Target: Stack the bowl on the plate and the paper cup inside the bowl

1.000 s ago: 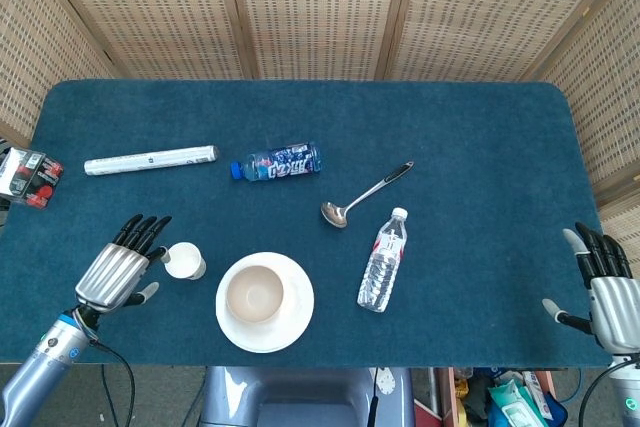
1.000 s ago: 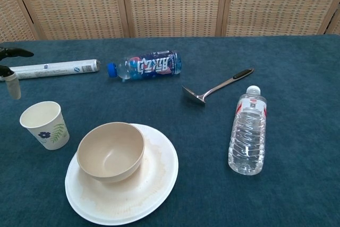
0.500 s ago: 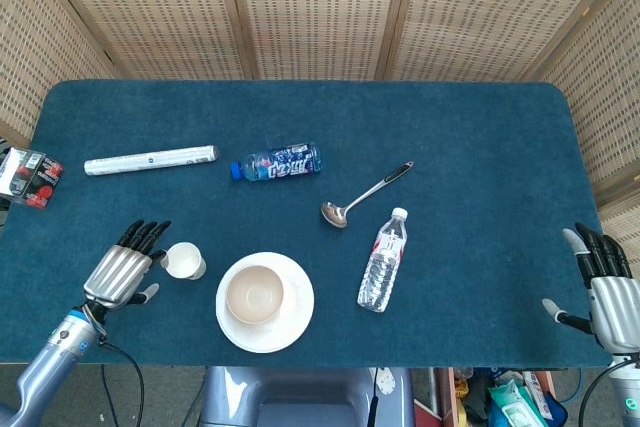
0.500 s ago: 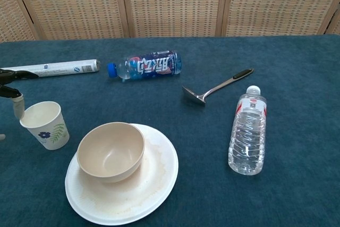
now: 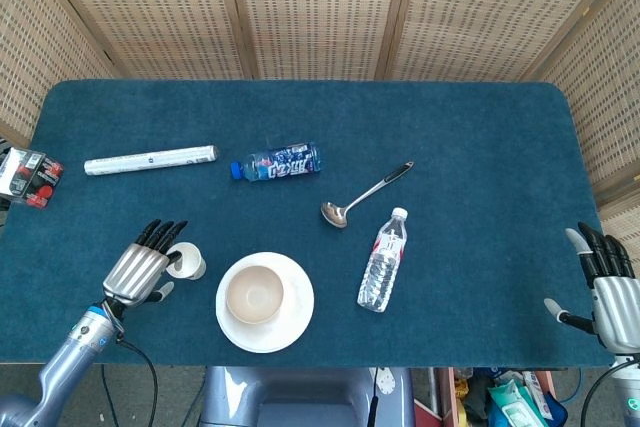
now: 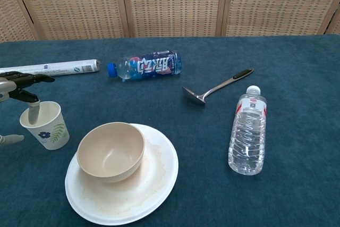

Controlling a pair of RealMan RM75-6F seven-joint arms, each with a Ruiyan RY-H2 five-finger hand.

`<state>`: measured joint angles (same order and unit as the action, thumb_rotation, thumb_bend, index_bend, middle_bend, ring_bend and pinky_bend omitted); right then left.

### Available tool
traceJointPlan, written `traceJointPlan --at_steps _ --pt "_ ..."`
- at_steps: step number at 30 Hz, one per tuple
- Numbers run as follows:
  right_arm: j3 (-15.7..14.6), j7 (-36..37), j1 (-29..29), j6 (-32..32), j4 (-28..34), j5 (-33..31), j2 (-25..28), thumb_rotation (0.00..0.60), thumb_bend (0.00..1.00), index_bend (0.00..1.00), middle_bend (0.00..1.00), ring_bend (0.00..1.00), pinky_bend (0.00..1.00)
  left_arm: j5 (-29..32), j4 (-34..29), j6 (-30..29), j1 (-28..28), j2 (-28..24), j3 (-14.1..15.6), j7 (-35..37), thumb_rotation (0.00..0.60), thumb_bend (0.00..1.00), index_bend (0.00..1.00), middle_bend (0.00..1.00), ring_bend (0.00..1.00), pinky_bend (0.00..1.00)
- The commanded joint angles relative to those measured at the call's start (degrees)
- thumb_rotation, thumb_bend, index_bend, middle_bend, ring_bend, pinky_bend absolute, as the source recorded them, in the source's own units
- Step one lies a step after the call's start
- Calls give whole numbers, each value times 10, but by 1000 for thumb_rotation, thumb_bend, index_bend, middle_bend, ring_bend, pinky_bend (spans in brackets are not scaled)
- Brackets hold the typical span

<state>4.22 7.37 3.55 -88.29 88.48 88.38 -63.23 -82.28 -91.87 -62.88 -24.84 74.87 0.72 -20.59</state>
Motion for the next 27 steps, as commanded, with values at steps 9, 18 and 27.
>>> traceJointPlan --at_steps 9,18,27 --pt "0 2 0 -1 0 1 1 600 142 9 0 0 0 22 20 7 -1 16 -4 -9 600 417 603 0 0 0" --pt "-1 1 0 0 1 2 0 600 142 9 0 0 0 0 -12 -16 -1 -11 -8 2 600 429 608 0 0 0" --pt "0 1 -1 -1 1 1 1 600 142 9 0 0 0 -22 -104 -14 -14 -64 -11 -14 600 429 608 0 0 0"
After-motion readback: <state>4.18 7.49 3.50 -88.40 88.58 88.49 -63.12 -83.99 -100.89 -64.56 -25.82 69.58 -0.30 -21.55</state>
